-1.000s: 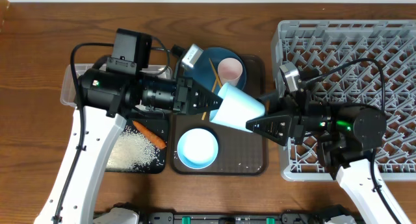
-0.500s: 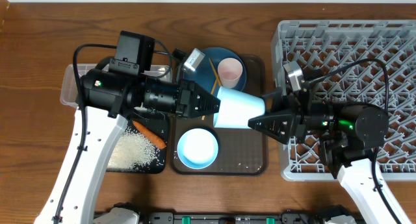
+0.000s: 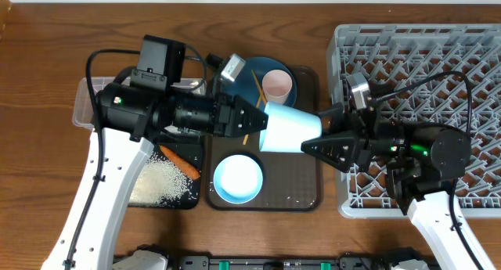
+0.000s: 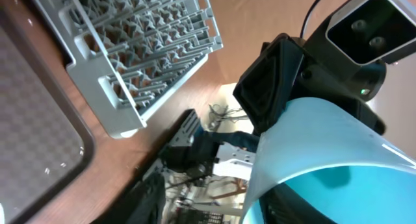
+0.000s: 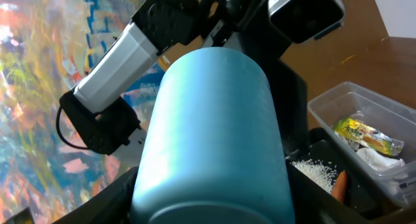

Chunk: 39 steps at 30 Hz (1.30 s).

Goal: Sort waste into correct bins and load items into the dishwasher rack
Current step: 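Grasp the light-blue cup with the right gripper from the left gripper, then carry the light-blue cup with the right gripper over the dish rack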

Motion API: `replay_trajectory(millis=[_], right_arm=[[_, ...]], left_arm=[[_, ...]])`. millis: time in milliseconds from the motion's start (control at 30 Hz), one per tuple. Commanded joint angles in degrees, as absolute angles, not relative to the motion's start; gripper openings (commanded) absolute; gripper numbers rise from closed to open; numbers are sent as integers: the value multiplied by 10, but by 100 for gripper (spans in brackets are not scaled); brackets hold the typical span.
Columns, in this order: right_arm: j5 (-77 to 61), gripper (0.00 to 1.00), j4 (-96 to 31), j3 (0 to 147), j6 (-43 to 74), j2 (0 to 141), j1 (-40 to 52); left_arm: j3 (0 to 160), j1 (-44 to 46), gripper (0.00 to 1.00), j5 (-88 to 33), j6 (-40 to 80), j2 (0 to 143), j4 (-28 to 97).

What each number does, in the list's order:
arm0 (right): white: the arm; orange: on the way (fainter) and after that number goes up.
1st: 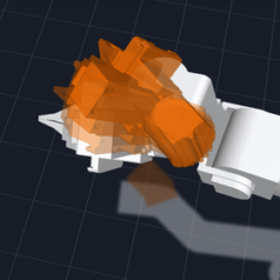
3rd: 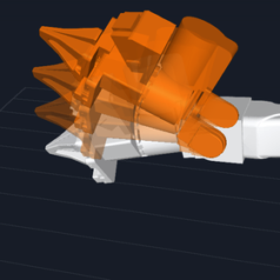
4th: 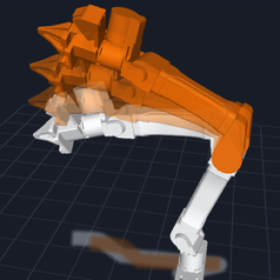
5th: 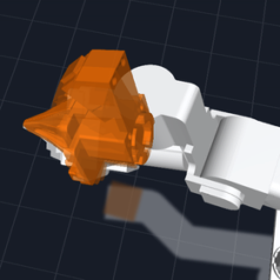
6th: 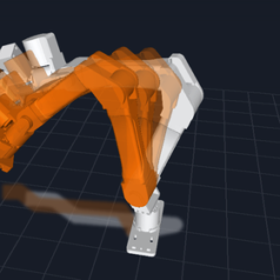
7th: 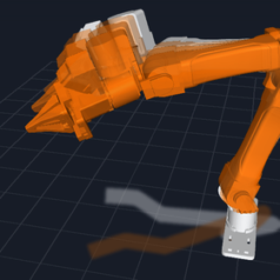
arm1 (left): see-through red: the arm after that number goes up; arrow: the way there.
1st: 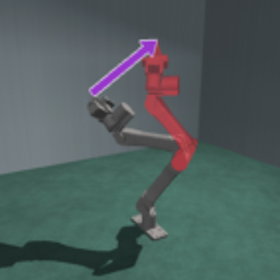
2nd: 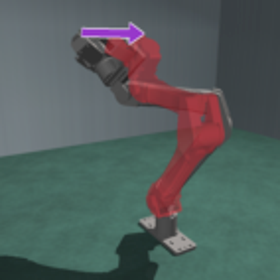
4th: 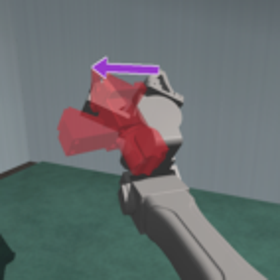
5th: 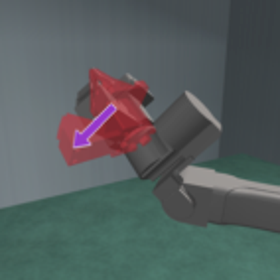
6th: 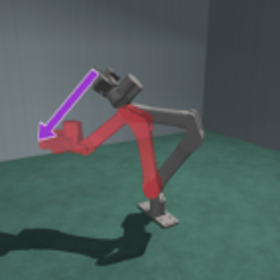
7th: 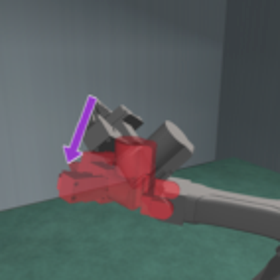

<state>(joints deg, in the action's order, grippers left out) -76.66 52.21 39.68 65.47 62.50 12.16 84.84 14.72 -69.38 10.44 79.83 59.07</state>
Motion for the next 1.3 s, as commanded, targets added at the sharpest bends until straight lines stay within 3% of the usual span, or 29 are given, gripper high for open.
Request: replay_trajectory(millis=[0,267,667,967,1267], right_arm=[[-778,45,514,403,641,619,103],[-785,44,487,403,642,619,56],[-750,43,344,403,585,619,-93],[-653,41,149,403,465,627,-166],[-476,42,-64,404,281,627,-167]], left_arm=[[846,144,52,-682,101,801,581],[846,144,58,-645,101,801,580],[846,144,67,-633,101,801,580],[846,144,85,-633,101,801,580],[846,144,93,-633,101,801,580]])
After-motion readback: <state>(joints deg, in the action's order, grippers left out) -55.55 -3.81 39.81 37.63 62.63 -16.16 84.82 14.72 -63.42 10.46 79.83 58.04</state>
